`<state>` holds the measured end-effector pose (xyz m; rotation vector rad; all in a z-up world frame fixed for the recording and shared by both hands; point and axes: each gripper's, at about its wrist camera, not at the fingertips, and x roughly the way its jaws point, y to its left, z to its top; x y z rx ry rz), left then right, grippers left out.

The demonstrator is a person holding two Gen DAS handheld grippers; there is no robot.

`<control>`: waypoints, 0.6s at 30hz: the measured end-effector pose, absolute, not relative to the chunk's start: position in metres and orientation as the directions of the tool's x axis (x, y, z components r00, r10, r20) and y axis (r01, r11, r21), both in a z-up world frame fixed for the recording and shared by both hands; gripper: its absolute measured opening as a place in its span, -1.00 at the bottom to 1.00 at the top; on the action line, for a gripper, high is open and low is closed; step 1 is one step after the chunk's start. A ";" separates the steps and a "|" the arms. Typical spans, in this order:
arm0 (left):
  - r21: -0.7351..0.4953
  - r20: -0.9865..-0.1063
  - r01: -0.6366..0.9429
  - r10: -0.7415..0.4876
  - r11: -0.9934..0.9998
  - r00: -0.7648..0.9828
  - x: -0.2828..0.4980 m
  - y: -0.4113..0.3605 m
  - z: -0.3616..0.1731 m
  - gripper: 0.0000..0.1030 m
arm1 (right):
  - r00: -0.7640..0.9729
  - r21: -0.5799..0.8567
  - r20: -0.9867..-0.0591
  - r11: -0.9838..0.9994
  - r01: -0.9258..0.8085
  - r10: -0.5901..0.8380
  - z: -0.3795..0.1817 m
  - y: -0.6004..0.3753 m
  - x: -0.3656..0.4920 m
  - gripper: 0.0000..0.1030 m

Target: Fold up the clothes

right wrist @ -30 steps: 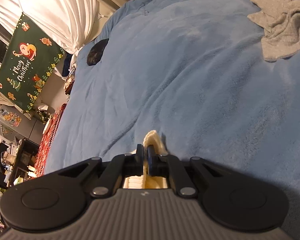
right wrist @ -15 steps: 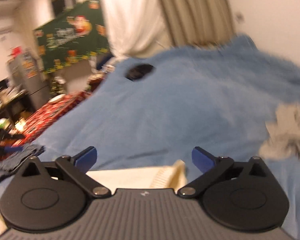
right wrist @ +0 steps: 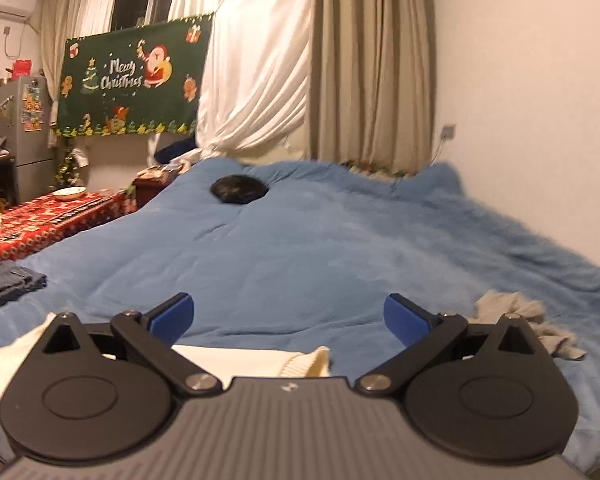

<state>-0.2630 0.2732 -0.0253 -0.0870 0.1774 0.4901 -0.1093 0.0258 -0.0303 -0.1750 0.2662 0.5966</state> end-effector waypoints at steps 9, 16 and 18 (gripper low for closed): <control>-0.179 -0.346 -0.501 0.423 0.847 0.838 -0.265 0.282 -0.040 0.99 | 0.711 -0.170 -0.435 0.725 -0.667 0.552 -0.057 0.022 -0.160 0.99; -0.466 -0.553 -0.530 0.235 0.709 0.799 -0.253 0.330 -0.074 0.73 | 0.751 -0.184 -0.494 0.792 -0.583 0.438 -0.082 0.039 -0.180 0.99; -0.556 -0.584 -0.555 0.184 0.619 0.791 -0.253 0.344 -0.085 0.55 | 0.752 -0.154 -0.509 0.815 -0.559 0.420 -0.081 0.040 -0.177 0.99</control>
